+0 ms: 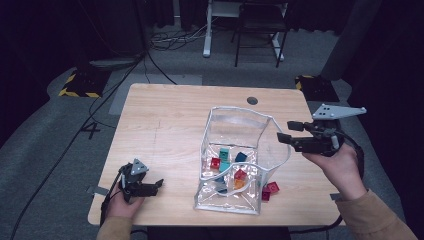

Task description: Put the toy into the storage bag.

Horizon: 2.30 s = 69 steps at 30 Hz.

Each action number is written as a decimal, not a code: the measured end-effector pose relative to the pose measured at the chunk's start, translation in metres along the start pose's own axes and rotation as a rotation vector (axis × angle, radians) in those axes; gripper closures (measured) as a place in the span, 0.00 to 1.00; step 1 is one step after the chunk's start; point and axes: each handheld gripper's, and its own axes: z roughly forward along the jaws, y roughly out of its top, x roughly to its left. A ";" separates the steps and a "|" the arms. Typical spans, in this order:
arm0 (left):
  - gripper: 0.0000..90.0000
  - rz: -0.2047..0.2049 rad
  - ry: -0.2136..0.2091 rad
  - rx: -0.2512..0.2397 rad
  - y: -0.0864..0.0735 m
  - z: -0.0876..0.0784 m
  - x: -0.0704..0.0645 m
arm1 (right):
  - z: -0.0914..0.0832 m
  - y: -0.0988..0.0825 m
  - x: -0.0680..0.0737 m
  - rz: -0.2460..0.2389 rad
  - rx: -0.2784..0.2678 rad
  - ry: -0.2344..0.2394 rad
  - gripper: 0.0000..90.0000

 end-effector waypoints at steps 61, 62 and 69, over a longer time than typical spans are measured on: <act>0.16 0.000 0.000 0.001 0.000 0.000 0.000 | 0.090 -0.185 -0.003 0.190 0.237 -0.047 0.44; 0.16 0.000 0.000 0.001 0.000 0.000 0.000 | 0.091 -0.185 -0.003 0.195 0.243 -0.045 0.44; 0.16 0.000 0.000 0.001 0.000 0.000 0.000 | 0.096 -0.193 -0.005 0.179 0.260 -0.075 0.49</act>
